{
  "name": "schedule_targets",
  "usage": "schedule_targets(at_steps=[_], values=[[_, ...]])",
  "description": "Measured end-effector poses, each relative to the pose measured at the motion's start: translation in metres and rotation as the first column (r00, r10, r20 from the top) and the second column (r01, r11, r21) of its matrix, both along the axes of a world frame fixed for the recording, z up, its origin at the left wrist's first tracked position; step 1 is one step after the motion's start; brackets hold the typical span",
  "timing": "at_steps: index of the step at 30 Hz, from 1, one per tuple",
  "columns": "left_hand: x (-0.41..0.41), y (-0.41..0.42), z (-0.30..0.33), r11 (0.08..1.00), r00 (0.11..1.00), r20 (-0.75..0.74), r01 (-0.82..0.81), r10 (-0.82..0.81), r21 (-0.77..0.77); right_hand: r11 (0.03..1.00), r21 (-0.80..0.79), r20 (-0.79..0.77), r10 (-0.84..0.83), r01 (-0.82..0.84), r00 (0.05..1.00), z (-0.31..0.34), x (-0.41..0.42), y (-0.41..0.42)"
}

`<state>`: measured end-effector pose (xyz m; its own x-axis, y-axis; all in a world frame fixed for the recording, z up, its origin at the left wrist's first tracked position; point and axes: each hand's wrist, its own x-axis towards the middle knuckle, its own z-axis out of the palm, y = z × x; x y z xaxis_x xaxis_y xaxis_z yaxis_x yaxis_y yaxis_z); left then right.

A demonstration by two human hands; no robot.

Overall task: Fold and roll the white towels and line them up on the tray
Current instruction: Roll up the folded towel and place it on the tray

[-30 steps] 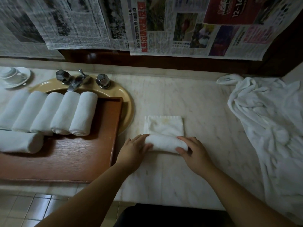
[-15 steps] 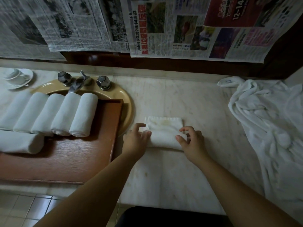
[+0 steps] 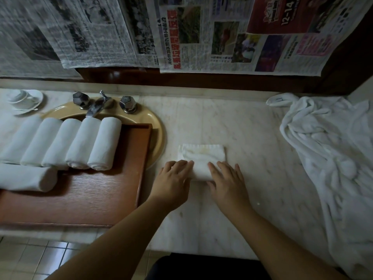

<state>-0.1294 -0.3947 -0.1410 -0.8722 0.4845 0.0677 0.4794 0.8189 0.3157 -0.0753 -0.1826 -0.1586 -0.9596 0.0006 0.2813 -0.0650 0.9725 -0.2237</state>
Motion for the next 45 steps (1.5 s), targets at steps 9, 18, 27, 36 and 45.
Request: schedule_targets(at_steps=[9, 18, 27, 36, 45], values=[[-0.014, -0.017, -0.009, 0.996, 0.997, 0.063, 0.041, -0.047, 0.079, 0.993, -0.098, 0.071, 0.078, -0.071, 0.994, 0.008, -0.009, 0.018], [-0.002, -0.023, -0.006, 0.983, 0.966, 0.260, -0.044, -0.004, 0.178, 0.970, -0.231, 0.304, 0.149, -0.079, 0.941, 0.013, 0.000, 0.032], [0.003, -0.030, -0.007, 0.941, 0.892, 0.447, -0.206, 0.068, 0.268, 0.908, -0.417, 0.448, 0.164, 0.044, 0.879, 0.012, 0.007, 0.038], [-0.015, -0.013, -0.003, 0.848, 0.820, 0.551, -0.398, 0.157, 0.350, 0.806, -0.558, 0.436, 0.083, 0.197, 0.896, -0.003, -0.010, 0.035], [0.001, -0.012, -0.001, 0.970, 0.984, -0.046, -0.158, 0.169, 0.186, 0.962, -0.270, -0.055, -0.045, 0.028, 0.997, -0.002, 0.015, 0.027]])
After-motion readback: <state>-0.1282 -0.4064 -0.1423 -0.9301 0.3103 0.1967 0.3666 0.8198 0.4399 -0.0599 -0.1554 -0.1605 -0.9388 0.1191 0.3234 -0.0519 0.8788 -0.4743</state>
